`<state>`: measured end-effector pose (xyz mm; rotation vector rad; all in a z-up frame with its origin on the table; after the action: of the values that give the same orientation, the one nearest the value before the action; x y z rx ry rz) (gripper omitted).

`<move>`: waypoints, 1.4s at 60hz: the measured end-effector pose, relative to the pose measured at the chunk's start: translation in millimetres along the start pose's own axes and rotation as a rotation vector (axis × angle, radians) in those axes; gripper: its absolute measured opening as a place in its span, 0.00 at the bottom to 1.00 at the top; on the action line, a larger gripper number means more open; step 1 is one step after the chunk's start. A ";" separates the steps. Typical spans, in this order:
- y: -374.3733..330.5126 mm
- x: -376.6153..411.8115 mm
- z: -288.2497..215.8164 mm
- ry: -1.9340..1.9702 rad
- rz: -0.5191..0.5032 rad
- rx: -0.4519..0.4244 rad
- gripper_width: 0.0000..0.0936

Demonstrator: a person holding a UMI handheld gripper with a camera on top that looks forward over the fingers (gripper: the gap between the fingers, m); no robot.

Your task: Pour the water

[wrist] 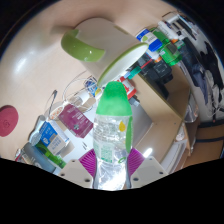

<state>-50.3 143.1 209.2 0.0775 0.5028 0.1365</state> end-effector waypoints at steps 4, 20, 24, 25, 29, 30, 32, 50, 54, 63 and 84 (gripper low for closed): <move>0.8 1.1 0.0 -0.010 -0.006 -0.005 0.40; -2.4 2.6 16.7 0.137 -0.016 0.013 0.40; -5.3 5.1 31.7 0.368 -0.039 0.051 0.40; -6.8 6.0 35.3 0.437 -0.046 0.060 0.39; -14.2 12.6 54.6 0.737 -0.062 0.093 0.39; -15.9 15.9 58.3 0.819 -0.068 0.111 0.39; -20.8 25.3 63.6 0.983 -0.087 0.145 0.40; -64.6 103.7 2.6 2.176 -0.323 0.049 0.40; -66.6 118.8 -18.1 2.259 -0.319 0.046 0.40; -71.4 136.2 -39.7 2.337 -0.324 0.034 0.40; -79.5 139.1 -41.3 2.377 -0.250 0.013 0.45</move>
<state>59.2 87.0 98.5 -0.1967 2.8704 -0.1013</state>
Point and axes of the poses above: the point between the fingertips, and its own axes, seen from behind it with the camera up: x to the left, z down, y forward, the way the camera looks, the point moved 5 cm from there along -y, backward, against the way the camera looks, and after that the axes turned 14 degrees about -y, right-handed, at the moved point
